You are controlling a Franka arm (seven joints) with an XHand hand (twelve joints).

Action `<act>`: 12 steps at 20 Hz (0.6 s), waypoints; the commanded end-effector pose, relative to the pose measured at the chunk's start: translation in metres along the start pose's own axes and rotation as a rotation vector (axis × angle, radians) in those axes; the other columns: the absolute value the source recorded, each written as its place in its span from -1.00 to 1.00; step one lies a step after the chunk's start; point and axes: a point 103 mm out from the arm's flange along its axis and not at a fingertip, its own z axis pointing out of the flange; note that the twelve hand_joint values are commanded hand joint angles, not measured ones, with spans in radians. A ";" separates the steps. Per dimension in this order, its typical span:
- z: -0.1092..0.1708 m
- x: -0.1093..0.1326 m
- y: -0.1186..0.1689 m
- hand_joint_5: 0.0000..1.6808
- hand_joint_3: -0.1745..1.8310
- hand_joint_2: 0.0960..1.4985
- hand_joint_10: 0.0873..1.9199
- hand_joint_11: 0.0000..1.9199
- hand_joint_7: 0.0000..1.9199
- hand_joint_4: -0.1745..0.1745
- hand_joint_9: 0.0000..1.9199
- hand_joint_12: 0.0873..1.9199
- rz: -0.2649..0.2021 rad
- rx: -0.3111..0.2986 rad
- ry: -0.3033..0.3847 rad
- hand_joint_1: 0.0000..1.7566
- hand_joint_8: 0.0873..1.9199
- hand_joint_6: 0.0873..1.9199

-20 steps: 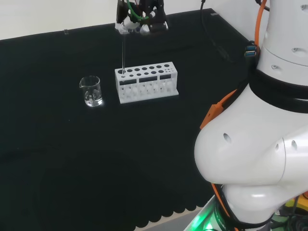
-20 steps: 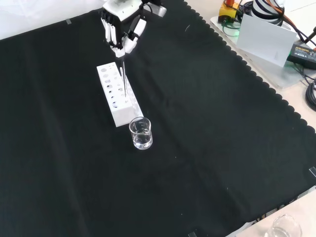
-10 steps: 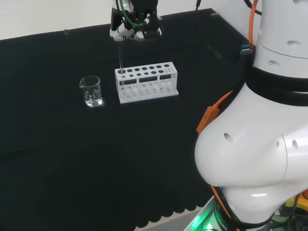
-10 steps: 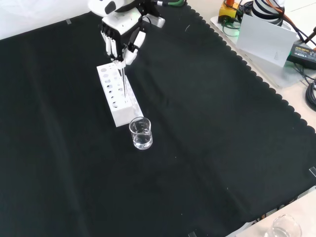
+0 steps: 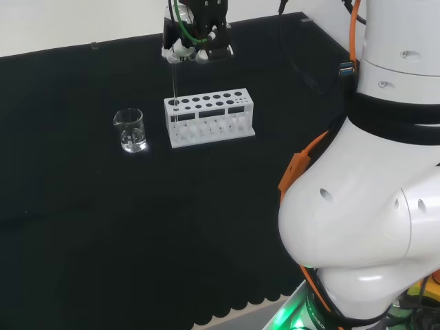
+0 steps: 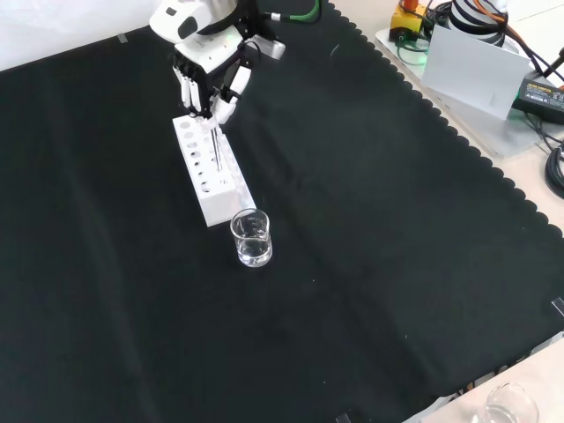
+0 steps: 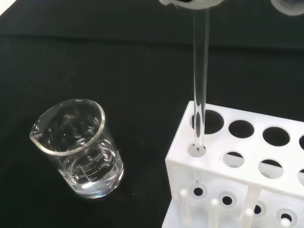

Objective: Put the glass rod back on the white test tube rack.

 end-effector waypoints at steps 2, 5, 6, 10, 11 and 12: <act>0.008 -0.008 0.000 0.65 -1.00 0.39 -0.60 0.61 0.36 -1.00 0.75 -0.44 0.006 0.006 0.008 0.51 -0.28 -1.00; 0.010 -0.007 0.001 0.65 -1.00 0.39 -0.60 0.62 0.37 -1.00 0.75 -0.44 0.006 0.007 0.013 0.51 -0.30 -1.00; 0.011 -0.006 0.001 0.65 -1.00 0.39 -0.60 0.62 0.38 -1.00 0.75 -0.44 0.007 0.013 0.022 0.51 -0.31 -1.00; 0.015 -0.004 0.002 0.66 -1.00 0.38 -0.60 0.63 0.41 -1.00 0.75 -0.44 0.002 0.029 0.034 0.51 -0.40 -1.00; 0.016 -0.003 0.002 0.66 -1.00 0.37 -0.60 0.64 0.44 -1.00 0.75 -0.44 0.001 0.037 0.031 0.51 -0.45 -1.00; 0.016 -0.002 0.002 0.66 -1.00 0.36 -0.60 0.64 0.47 -1.00 0.75 -0.44 0.001 0.045 0.025 0.51 -0.53 -1.00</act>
